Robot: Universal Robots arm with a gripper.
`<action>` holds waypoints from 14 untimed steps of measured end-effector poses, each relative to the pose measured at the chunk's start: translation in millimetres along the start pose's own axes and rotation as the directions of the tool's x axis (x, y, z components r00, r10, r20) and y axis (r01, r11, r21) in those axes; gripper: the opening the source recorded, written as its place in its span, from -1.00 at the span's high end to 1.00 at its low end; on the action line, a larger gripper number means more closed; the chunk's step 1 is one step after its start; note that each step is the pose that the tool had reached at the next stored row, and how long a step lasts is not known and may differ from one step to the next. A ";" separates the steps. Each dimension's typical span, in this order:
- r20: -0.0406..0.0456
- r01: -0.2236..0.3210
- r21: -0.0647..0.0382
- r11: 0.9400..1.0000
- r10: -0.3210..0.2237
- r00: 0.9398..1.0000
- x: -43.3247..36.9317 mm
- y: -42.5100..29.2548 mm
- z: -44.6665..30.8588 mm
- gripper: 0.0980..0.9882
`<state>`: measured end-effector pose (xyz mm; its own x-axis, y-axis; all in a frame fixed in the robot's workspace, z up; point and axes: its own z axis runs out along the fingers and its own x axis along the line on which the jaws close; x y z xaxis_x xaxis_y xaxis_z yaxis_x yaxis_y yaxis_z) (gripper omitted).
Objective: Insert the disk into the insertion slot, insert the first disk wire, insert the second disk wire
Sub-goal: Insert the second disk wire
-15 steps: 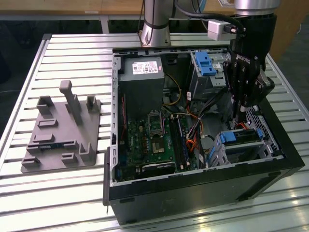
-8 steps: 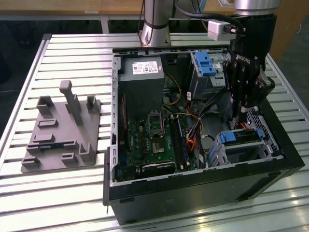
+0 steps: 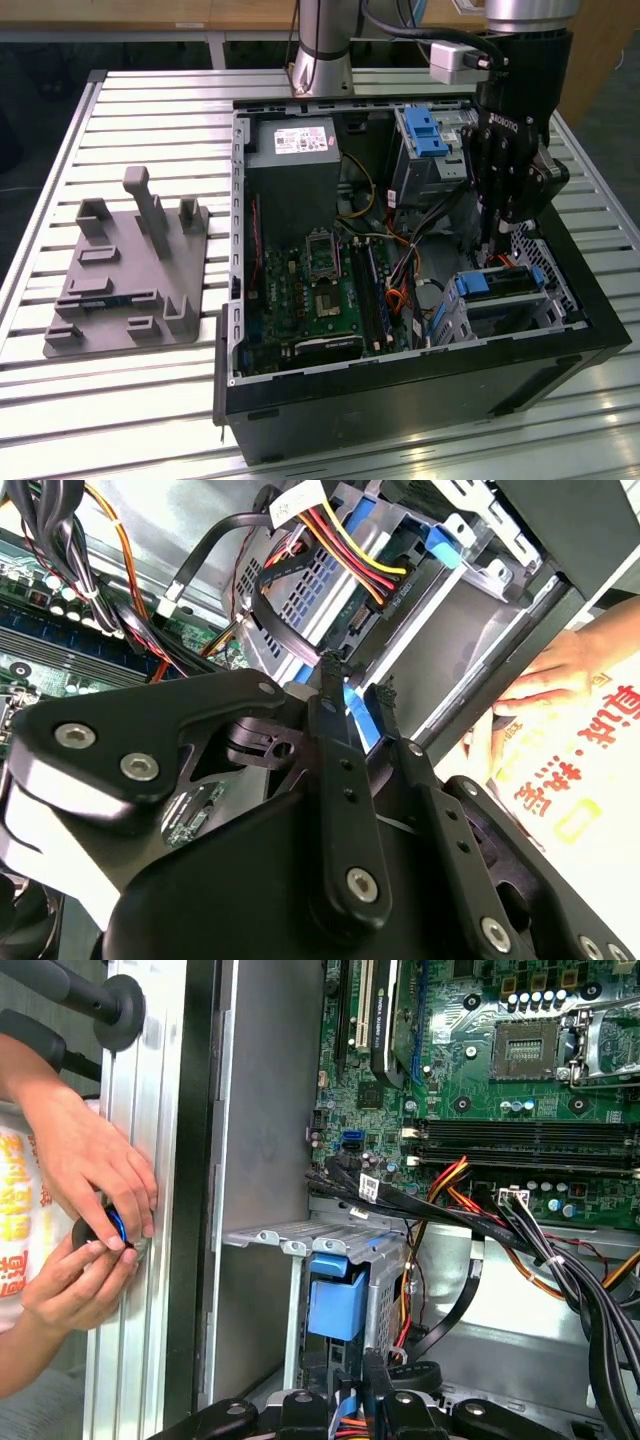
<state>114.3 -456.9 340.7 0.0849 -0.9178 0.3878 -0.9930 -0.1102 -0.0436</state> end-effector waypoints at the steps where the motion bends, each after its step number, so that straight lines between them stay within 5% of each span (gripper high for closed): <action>1: 0.000 0.000 0.000 1.000 0.000 1.000 -0.2 0.0 0.0 0.59; 14: -0.001 0.000 0.000 1.000 0.000 1.000 -3.1 -0.1 2.2 0.78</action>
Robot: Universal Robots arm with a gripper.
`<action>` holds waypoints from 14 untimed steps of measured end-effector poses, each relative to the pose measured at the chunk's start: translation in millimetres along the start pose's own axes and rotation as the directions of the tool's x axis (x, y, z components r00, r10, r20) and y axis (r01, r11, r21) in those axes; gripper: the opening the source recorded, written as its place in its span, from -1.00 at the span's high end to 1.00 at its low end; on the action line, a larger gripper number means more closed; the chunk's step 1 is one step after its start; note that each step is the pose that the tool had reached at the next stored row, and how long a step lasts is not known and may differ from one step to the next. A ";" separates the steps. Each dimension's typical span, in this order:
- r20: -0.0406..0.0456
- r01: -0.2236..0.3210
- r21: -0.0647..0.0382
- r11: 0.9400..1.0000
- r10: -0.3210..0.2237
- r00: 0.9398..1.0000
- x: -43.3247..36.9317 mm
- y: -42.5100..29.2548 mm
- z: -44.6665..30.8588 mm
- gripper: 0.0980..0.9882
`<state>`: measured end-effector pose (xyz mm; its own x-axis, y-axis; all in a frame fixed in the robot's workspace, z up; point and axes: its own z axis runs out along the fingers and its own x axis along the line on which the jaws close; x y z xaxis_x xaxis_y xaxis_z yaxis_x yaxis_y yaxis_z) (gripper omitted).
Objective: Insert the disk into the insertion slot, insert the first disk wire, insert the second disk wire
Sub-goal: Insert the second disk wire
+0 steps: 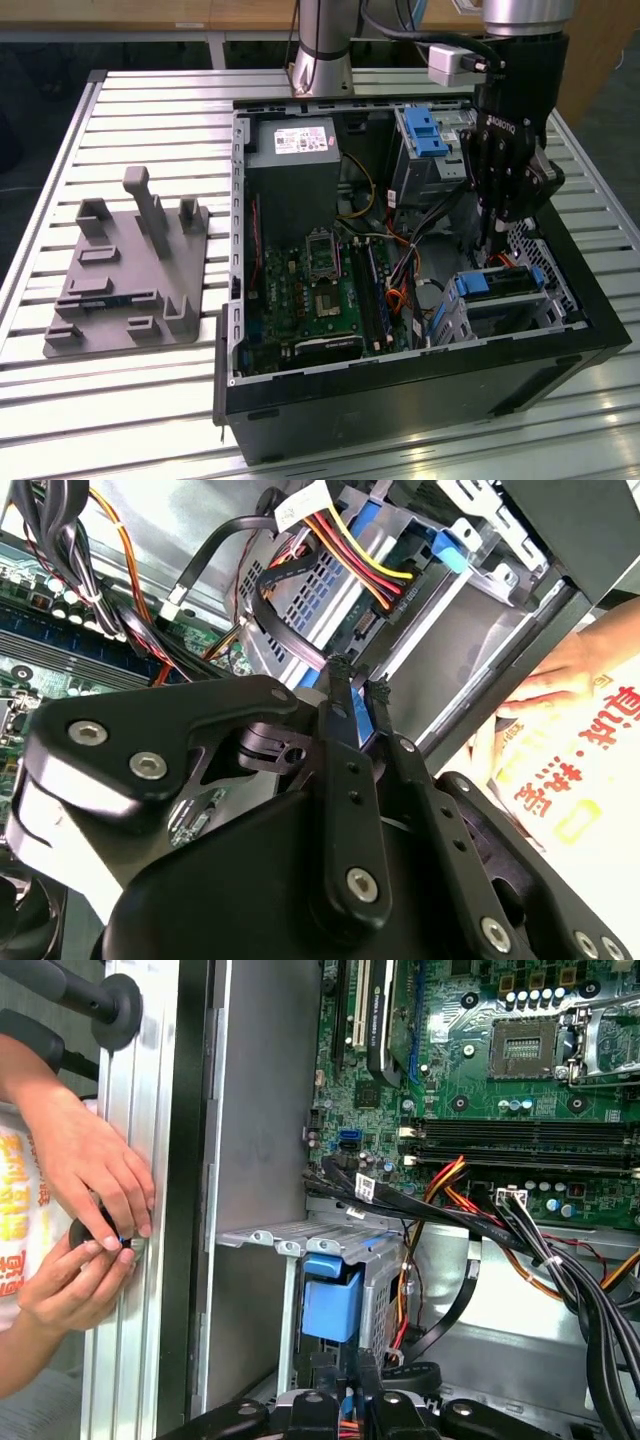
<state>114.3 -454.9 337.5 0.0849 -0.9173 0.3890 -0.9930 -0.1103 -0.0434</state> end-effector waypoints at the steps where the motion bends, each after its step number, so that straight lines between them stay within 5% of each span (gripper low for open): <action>1: 0.000 0.000 0.000 1.000 0.000 1.000 0.0 0.0 0.0 0.78; 7: 0.001 0.002 -0.005 1.000 -0.002 1.000 0.4 -6.0 0.7 0.78; 14: 0.011 0.034 -0.081 0.996 -0.033 0.999 1.5 -17.7 1.6 0.78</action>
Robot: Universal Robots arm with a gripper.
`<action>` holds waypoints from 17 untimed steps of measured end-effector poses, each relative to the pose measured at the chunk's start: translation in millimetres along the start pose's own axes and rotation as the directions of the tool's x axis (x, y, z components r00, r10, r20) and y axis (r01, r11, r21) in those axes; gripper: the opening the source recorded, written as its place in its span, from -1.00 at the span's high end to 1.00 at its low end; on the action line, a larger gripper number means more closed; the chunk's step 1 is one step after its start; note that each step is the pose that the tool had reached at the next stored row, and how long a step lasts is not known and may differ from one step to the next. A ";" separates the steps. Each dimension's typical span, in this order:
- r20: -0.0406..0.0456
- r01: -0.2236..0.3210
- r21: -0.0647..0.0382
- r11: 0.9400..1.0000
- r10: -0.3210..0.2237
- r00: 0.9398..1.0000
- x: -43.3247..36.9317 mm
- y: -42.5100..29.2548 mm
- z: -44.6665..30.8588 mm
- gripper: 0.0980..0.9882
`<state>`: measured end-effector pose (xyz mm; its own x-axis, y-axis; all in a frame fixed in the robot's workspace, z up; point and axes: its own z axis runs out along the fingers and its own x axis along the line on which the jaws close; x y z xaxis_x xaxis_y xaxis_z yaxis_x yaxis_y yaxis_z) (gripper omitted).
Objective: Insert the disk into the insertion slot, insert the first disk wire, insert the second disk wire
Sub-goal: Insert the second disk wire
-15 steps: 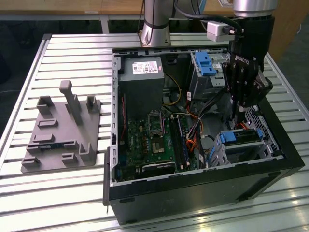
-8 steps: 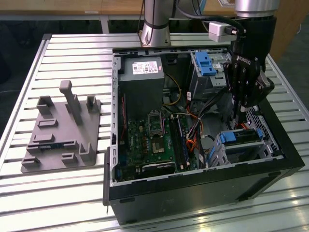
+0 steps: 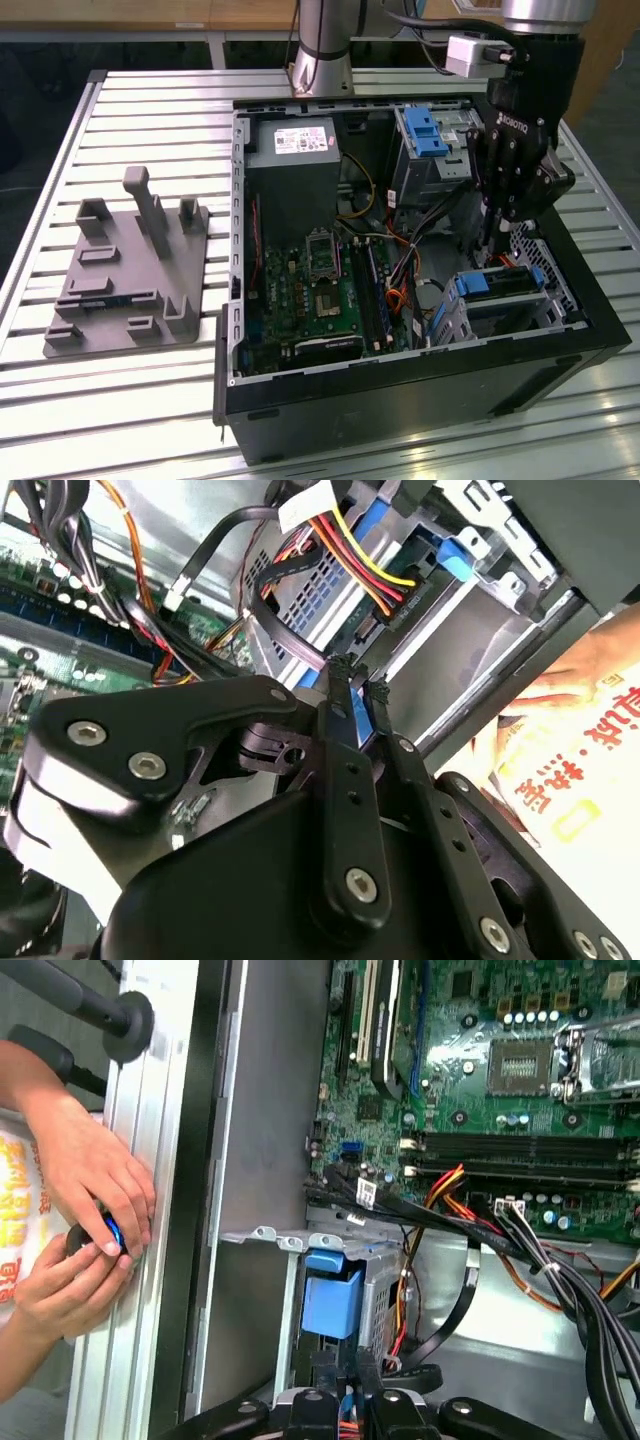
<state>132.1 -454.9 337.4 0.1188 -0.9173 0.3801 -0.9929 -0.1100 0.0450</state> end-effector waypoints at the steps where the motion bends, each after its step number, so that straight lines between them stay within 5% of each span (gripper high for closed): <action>1: 0.001 0.004 -0.009 1.000 -0.004 1.000 0.2 -2.0 0.0 0.78; 4: 0.003 0.010 -0.024 1.000 -0.010 1.000 1.1 -9.5 0.0 0.78; 8: 0.008 0.009 -0.026 1.000 -0.009 1.000 1.7 -14.1 -0.1 0.78; 17: 0.057 -0.020 -0.033 0.999 0.022 0.998 1.8 -14.7 0.0 0.78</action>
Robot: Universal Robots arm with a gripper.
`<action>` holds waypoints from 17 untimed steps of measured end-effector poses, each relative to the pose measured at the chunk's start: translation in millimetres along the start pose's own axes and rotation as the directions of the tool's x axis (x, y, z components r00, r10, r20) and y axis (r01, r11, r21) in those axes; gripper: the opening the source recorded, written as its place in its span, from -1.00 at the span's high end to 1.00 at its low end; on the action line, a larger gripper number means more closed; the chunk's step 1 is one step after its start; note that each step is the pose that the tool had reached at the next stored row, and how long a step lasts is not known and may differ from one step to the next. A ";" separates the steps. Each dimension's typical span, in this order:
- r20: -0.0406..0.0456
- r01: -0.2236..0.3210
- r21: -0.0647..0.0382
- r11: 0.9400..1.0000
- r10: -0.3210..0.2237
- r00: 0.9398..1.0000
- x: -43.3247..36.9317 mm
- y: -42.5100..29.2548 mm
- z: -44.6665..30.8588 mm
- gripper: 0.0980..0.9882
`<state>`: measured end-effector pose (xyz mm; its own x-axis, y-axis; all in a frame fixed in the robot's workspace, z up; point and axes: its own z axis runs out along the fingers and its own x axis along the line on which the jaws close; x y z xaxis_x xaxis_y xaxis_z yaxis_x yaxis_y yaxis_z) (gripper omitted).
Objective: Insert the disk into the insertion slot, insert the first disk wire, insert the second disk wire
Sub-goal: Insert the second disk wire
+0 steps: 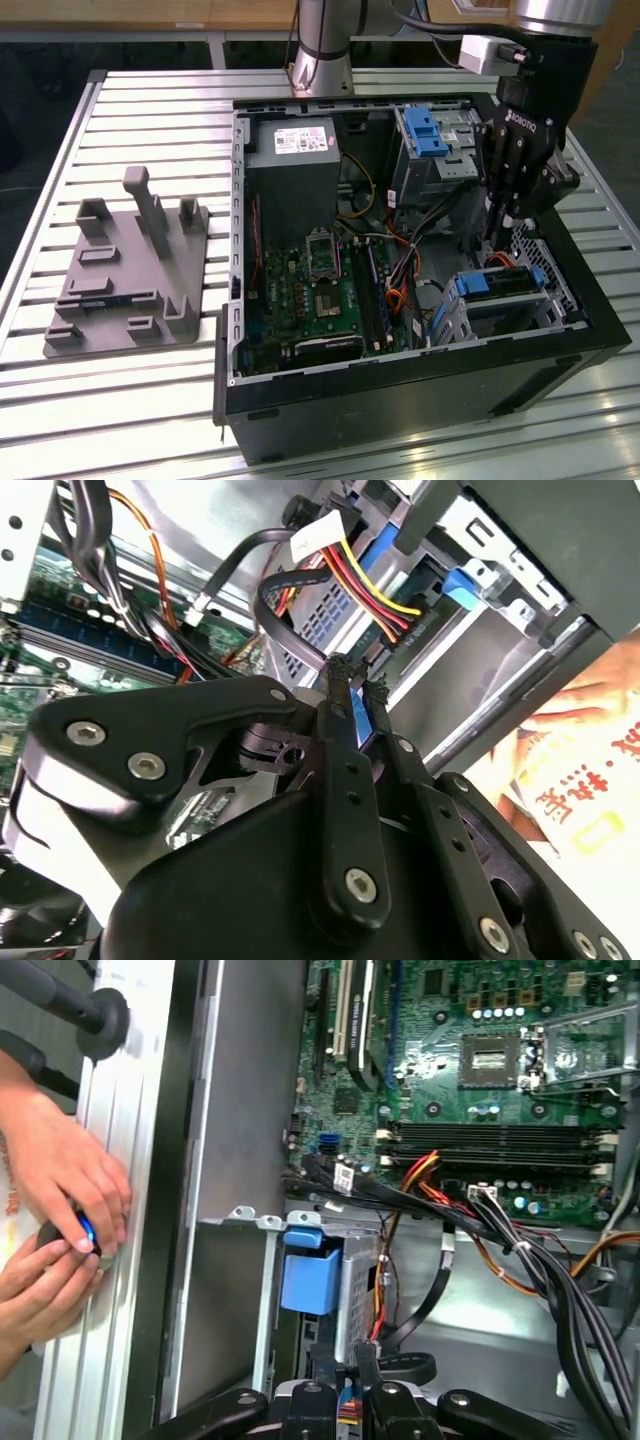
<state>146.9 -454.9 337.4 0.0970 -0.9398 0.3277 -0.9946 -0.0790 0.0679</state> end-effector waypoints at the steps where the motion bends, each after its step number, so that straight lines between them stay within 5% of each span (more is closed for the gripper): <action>1: 0.005 -0.004 -0.001 1.000 0.004 1.000 0.0 0.0 0.0 0.78; 17: 0.093 -0.055 -0.015 0.998 0.056 0.994 0.3 -1.3 0.1 0.78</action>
<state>148.2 -455.1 337.3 0.0376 -0.9696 0.2419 -0.9977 -0.0228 0.0636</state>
